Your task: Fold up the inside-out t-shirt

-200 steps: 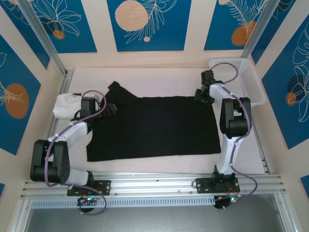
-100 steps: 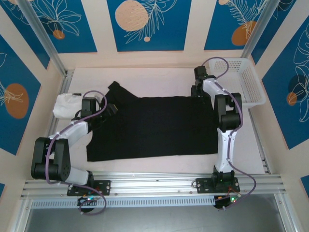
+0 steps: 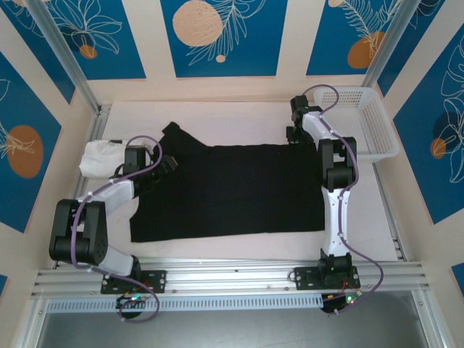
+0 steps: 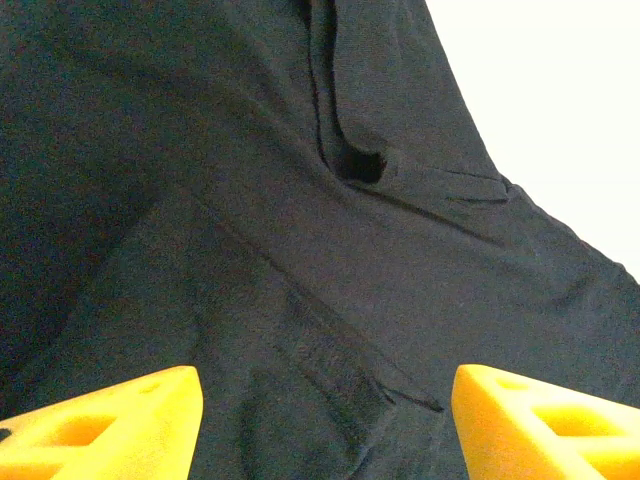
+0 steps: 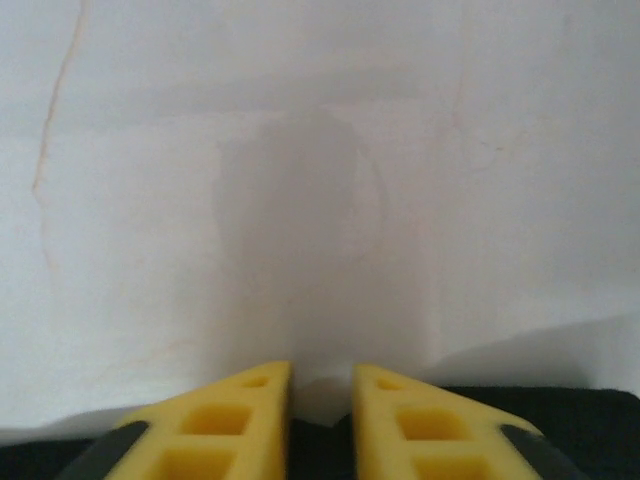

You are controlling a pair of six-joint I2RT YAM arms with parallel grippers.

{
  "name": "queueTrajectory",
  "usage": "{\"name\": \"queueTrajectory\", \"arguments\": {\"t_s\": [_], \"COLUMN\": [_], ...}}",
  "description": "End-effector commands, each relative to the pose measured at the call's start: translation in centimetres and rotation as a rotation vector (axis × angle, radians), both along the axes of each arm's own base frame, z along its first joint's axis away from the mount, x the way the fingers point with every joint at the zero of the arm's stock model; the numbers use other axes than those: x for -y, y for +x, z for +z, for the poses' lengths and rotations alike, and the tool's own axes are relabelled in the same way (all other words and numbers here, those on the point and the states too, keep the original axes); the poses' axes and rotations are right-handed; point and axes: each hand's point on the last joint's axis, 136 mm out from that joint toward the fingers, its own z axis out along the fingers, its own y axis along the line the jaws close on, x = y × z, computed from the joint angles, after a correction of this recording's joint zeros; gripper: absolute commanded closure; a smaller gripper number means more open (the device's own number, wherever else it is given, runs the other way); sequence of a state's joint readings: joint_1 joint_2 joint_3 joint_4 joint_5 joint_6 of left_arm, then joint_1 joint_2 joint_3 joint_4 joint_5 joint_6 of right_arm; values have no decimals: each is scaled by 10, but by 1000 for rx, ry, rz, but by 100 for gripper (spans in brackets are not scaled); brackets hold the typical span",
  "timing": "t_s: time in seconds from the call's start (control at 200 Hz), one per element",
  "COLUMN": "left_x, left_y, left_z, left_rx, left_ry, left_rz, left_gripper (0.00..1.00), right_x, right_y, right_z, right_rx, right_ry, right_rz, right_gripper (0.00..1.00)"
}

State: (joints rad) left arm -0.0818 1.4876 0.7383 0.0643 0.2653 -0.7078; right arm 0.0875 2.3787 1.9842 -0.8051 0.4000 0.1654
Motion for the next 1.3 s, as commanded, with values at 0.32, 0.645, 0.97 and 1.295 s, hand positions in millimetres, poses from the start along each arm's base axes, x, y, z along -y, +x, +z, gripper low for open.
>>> {"name": "queueTrajectory", "arguments": {"t_s": [0.32, 0.645, 0.97, 1.295], "left_x": [5, 10, 11, 14], "left_y": [28, 26, 26, 25], "left_z": [21, 12, 5, -4], "left_rx": [59, 41, 28, 13], "left_ry": [-18, -24, -23, -27], "left_rz": [9, 1, -1, -8], "left_gripper": [33, 33, 33, 33], "right_x": [12, 22, 34, 34], "right_y": [-12, -20, -21, -22], "right_z": [30, 32, 34, 16], "right_rx": [34, 43, 56, -3], "right_ry": [-61, -109, -112, -85], "right_rz": [17, 34, 9, 3], "right_gripper": [59, 51, 51, 49]}}
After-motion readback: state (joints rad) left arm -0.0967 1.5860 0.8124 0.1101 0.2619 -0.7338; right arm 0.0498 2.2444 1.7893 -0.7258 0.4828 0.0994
